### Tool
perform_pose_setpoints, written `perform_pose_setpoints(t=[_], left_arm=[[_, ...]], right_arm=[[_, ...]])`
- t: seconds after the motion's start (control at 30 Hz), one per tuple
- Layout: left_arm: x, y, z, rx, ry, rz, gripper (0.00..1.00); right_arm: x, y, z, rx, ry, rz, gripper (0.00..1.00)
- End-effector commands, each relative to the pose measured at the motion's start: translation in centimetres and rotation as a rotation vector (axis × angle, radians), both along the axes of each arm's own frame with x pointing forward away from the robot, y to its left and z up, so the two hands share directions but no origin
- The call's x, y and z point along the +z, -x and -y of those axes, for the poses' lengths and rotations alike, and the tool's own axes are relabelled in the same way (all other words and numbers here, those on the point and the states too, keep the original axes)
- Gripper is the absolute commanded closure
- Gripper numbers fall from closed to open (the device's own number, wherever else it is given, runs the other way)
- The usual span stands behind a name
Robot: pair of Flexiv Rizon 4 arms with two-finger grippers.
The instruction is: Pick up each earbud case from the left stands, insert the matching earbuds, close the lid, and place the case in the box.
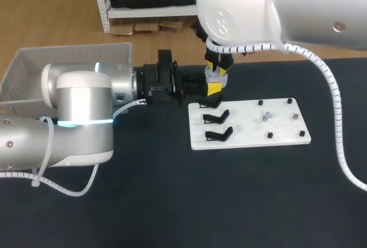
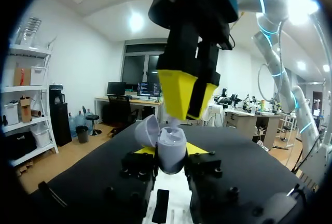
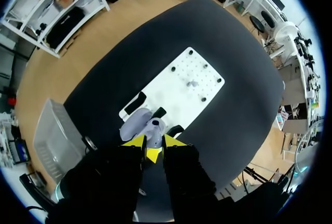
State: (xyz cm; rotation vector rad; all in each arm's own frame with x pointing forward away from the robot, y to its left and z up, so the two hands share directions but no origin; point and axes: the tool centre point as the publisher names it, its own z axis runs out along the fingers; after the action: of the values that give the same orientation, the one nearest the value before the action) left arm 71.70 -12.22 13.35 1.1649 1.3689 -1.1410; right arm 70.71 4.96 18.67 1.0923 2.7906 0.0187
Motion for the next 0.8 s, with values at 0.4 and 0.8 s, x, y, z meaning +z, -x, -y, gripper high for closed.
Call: perform_pose_setpoints(t=[0.4, 0.8], left_arm=[[0.0, 0.0, 0.0, 0.001, 0.002, 0.001, 1.00], [0.0, 0.0, 0.0, 0.001, 0.002, 0.001, 1.00]], right_arm=[[-0.8, -0.4, 0.1, -0.009, 0.007, -0.015, 1.00], [-1.6, -0.2, 0.1, -0.016, -0.009, -0.020, 1.00]])
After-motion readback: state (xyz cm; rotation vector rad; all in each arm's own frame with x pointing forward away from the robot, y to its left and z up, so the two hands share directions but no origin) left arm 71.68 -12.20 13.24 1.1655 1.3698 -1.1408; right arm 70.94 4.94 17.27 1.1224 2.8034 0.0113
